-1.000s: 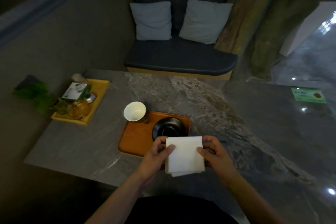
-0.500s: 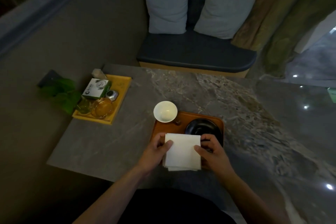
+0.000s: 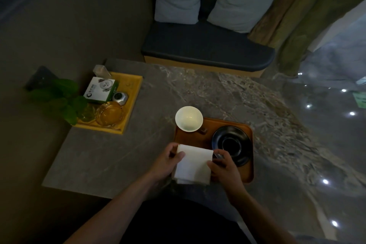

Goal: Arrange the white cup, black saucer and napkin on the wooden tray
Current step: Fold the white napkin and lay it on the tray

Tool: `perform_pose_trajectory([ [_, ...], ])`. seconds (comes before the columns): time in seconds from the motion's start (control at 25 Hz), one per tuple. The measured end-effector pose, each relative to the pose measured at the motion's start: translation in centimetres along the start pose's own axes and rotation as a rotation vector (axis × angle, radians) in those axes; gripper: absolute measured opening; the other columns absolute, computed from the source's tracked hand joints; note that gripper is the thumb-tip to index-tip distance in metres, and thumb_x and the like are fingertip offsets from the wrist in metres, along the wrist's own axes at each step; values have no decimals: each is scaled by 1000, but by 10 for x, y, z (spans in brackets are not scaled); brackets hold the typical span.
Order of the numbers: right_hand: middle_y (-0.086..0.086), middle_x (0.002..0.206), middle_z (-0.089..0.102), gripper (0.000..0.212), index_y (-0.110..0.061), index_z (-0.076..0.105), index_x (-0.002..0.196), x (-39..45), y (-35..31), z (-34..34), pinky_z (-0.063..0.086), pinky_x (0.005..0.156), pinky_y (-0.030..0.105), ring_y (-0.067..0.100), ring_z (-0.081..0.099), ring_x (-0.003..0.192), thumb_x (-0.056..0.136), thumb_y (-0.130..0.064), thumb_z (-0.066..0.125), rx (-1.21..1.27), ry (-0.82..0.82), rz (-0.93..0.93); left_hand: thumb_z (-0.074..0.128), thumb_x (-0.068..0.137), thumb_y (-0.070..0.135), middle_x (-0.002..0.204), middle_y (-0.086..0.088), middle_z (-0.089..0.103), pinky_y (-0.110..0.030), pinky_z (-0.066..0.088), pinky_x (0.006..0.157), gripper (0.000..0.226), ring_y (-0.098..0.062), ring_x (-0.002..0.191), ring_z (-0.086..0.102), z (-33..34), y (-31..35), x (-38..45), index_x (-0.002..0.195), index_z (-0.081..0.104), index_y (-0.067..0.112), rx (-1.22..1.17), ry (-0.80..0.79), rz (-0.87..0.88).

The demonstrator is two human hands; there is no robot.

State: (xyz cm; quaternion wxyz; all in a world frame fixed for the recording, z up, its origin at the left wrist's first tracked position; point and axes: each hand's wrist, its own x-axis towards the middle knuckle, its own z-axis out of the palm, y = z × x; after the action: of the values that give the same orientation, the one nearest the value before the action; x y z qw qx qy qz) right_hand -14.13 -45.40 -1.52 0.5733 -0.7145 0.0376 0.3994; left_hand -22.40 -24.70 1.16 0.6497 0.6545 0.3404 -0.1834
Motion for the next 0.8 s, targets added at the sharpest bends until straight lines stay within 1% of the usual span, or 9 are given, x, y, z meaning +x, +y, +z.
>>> perform_pose_trajectory([
  [0.12,-4,120,55,35,-47,54,105,12,5,9,58,63,28,19,59,105,89,-17,64,-27,35,25,54,97,37,131,-4,51,-47,51,96,28,-23,114,54,-8,-6,14,123,44,33,3,11,-37],
  [0.2,-2,120,56,42,-42,53,109,21,6,13,60,69,33,19,60,105,85,-12,67,-49,28,43,58,95,33,134,-5,52,-50,50,97,33,-23,115,55,-12,-9,24,126,44,32,12,31,-59],
  [0.28,0,122,55,55,-39,50,117,30,5,17,60,75,38,21,59,108,79,-5,72,-87,3,55,62,92,24,139,-6,50,-50,51,98,49,-25,121,53,-12,-10,34,135,40,31,63,59,-54],
  [0.36,0,126,53,69,-36,45,126,37,4,22,59,82,41,22,56,115,75,0,74,-150,3,58,67,88,14,146,-4,45,-50,47,102,68,-26,130,47,-10,-12,44,145,32,29,191,97,-27],
  [0.4,0,131,52,76,-33,41,134,40,4,25,57,88,45,23,54,119,75,1,73,-188,12,61,69,86,12,149,-4,42,-49,45,105,77,-26,134,44,-9,-13,48,148,27,28,256,109,-12],
  [0.48,4,142,46,86,-22,30,148,46,3,32,51,99,49,24,48,127,76,3,72,-276,25,62,72,83,11,152,-4,36,-47,41,109,86,-25,138,39,-5,-16,53,151,21,27,341,119,18],
  [0.56,8,150,40,90,-16,23,152,50,5,37,46,105,49,25,44,133,78,3,71,-390,44,44,73,82,13,154,-5,30,-44,42,108,90,-25,137,39,-1,-20,55,152,18,29,425,137,45],
  [0.68,11,152,36,88,-16,21,152,52,6,40,45,106,47,26,41,135,80,-1,68,-554,97,8,73,83,20,152,-6,26,-40,46,103,91,-26,132,45,5,-25,57,152,15,29,583,187,98],
  [0.8,12,154,30,84,-15,18,153,51,9,43,41,109,38,26,38,136,84,-6,64,-680,115,-13,72,84,24,150,-6,27,-40,46,103,87,-26,129,47,7,-28,60,152,16,26,666,196,129],
])
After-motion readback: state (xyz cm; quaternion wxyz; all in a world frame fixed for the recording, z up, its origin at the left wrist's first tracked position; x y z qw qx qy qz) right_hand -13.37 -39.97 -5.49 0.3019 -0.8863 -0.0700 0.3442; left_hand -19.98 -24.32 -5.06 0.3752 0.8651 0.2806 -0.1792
